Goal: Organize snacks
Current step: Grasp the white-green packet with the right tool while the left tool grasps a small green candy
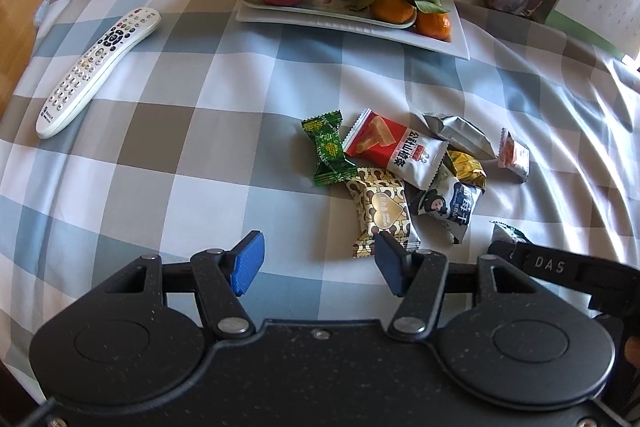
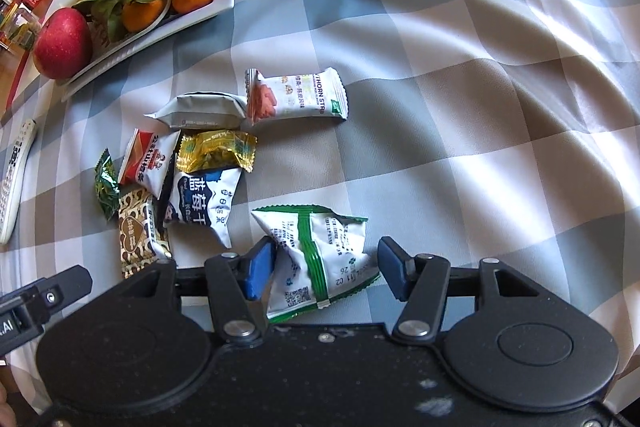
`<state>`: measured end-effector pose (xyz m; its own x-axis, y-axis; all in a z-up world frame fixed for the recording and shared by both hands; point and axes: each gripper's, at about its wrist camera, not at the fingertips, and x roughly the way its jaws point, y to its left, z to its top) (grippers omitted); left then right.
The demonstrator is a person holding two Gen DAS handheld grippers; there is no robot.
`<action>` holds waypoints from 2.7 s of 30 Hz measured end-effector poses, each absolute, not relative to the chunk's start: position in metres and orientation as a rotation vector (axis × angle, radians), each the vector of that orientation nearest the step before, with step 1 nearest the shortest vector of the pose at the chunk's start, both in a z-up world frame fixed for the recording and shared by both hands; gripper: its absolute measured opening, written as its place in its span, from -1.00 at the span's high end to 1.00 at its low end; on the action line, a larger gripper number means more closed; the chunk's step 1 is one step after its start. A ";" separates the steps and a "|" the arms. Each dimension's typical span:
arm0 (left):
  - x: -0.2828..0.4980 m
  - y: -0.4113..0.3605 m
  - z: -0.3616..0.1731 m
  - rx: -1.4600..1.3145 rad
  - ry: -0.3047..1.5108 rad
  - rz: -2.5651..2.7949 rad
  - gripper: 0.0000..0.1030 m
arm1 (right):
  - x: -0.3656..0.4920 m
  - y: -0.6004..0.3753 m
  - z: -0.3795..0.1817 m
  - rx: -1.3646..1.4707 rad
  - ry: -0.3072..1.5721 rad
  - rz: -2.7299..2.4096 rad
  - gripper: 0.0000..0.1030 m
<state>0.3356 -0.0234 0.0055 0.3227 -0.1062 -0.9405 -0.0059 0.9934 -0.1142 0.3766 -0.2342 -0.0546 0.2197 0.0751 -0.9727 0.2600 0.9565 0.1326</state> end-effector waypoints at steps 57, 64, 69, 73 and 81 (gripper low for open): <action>0.399 -0.011 -0.043 -0.301 1.286 -0.038 0.54 | 0.354 -0.233 -0.053 0.227 1.378 -0.125 -0.10; 0.374 -0.012 -0.035 -0.217 1.361 -0.066 0.54 | 0.356 -0.234 -0.053 0.230 1.385 -0.125 -0.10; 0.366 -0.010 -0.038 -0.177 1.378 -0.050 0.53 | 0.356 -0.231 -0.054 0.220 1.381 -0.128 -0.10; 0.371 -0.013 -0.041 -0.169 1.374 -0.045 0.51 | 0.355 -0.230 -0.054 0.217 1.379 -0.127 -0.10; 0.371 -0.022 -0.042 -0.117 1.352 -0.046 0.38 | 0.355 -0.232 -0.054 0.224 1.381 -0.128 -0.08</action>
<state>0.3715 -0.0217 -0.0423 0.2171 -0.1008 -0.9709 -0.0340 0.9933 -0.1107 0.3554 -0.2317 -0.0541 0.1860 0.0411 -0.9817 0.2203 0.9719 0.0824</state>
